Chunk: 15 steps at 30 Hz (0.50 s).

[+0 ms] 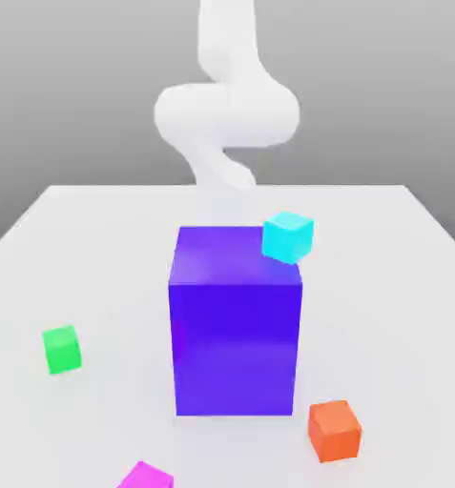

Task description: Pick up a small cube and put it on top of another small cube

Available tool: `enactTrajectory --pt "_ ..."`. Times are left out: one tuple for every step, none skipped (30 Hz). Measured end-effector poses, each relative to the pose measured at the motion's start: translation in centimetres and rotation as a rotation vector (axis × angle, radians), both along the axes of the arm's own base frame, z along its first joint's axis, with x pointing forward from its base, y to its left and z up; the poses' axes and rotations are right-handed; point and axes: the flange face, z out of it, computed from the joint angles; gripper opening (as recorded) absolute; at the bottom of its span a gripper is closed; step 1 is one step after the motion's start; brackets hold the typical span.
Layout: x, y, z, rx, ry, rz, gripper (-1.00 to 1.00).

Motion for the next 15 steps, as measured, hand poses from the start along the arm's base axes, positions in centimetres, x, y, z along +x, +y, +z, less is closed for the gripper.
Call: enactTrajectory --pt "1.4 -0.2 -1.3 0.006 0.027 -0.015 0.0" --pt "2.6 -0.5 -2.7 0.012 0.053 -0.029 0.0" --pt "3.8 -0.8 -4.1 0.017 0.078 -0.043 0.0" --pt "5.0 -1.0 -5.4 0.023 0.103 -0.057 0.0" --pt "6.0 -1.3 -6.9 0.028 0.128 -0.071 0.0" --pt "7.1 -1.6 -8.3 0.034 0.153 -0.085 0.0" --pt "8.0 -1.9 -9.8 0.04 0.178 -0.099 0.0" --pt "8.9 -2.2 -11.4 0.045 0.202 -0.113 0.0" --pt "9.8 -2.6 -12.9 0.051 0.227 -0.127 0.0" --pt "10.6 -2.9 -14.5 0.057 0.252 -0.141 0.0" --pt "11.4 -3.2 -16.2 0.063 0.276 -0.155 0.0" --pt "12.0 -3.6 -17.8 0.069 0.3 -0.17 0.0" --pt "12.7 -3.9 -19.5 0.075 0.325 -0.184 0.0" --pt "13.2 -4.3 -21.2 0.081 0.349 -0.198 0.0" --pt "13.8 -4.6 -22.9 0.086 0.374 -0.212 0.0"
